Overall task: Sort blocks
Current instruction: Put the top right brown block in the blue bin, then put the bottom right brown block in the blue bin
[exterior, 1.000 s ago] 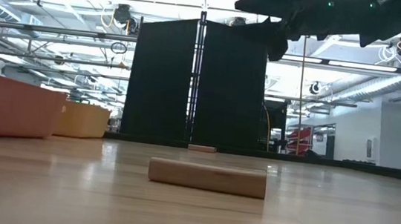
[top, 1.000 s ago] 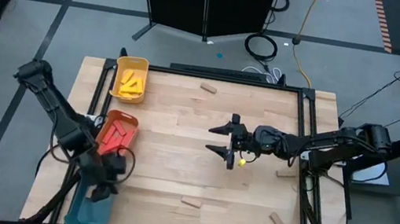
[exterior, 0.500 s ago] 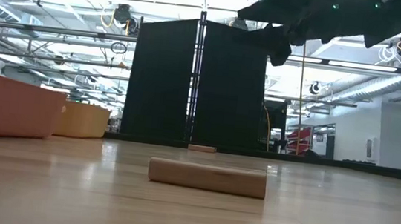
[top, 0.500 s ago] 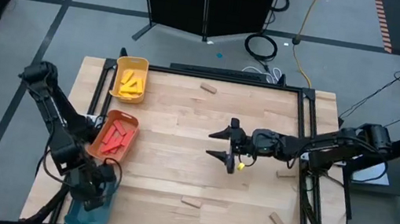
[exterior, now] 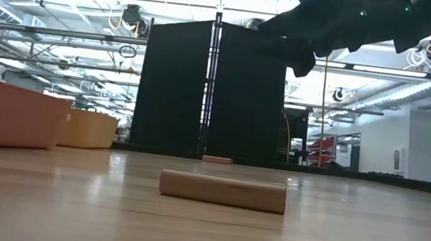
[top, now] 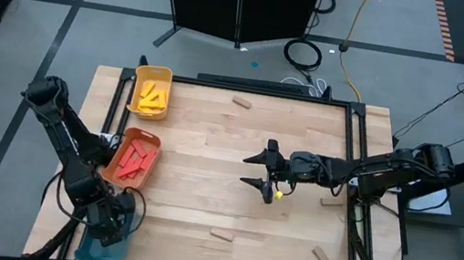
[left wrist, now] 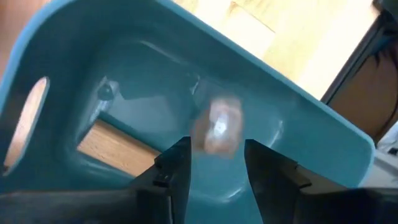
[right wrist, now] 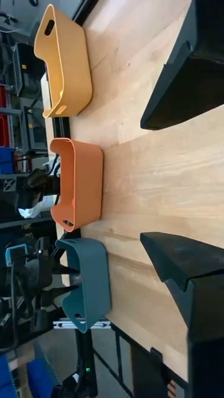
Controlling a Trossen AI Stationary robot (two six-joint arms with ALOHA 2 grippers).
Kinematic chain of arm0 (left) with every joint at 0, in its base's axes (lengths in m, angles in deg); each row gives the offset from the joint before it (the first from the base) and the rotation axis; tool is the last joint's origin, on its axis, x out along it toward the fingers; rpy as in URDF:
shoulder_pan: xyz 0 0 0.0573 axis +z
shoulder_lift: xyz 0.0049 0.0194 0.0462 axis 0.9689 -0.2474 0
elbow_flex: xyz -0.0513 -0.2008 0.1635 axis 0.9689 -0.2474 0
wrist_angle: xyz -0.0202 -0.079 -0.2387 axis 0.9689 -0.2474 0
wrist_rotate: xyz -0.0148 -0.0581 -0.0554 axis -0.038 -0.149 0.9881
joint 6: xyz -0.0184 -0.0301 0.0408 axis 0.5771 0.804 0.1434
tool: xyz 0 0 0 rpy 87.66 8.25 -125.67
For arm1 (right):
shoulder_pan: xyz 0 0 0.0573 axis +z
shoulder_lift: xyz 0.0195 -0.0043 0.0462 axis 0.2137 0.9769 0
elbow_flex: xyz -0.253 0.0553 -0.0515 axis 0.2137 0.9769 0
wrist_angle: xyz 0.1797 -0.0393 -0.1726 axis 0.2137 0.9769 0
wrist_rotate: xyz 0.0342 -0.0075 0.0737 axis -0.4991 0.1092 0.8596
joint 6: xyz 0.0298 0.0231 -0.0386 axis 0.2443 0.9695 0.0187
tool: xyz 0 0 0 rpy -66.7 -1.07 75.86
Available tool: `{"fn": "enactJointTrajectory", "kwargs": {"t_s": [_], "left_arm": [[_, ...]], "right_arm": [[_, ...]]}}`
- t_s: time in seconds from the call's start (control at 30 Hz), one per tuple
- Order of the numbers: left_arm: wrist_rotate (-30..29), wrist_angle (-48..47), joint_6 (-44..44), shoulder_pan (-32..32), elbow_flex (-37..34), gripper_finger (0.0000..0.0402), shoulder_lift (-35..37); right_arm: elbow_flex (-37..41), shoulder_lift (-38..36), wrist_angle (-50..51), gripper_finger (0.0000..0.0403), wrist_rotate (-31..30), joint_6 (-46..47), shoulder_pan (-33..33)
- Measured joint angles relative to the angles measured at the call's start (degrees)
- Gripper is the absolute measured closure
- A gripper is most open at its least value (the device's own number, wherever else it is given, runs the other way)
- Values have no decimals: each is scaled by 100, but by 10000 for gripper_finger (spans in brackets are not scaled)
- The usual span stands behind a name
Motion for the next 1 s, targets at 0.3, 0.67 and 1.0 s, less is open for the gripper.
{"fn": "enactJointTrajectory", "kwargs": {"t_s": [0.3, 0.67, 1.0], "left_arm": [[14, -90, 272, 19, 0, 239, -15], [647, -409, -923, 677, 0, 240, 309], [-1861, -162, -4847, 1911, 0, 240, 1040]], "right_arm": [[0, 0, -4, 126, 0, -43, 0], [-19, 0, -28, 126, 0, -6, 0], [-1685, 98, 3517, 126, 707, 875, 100]]}}
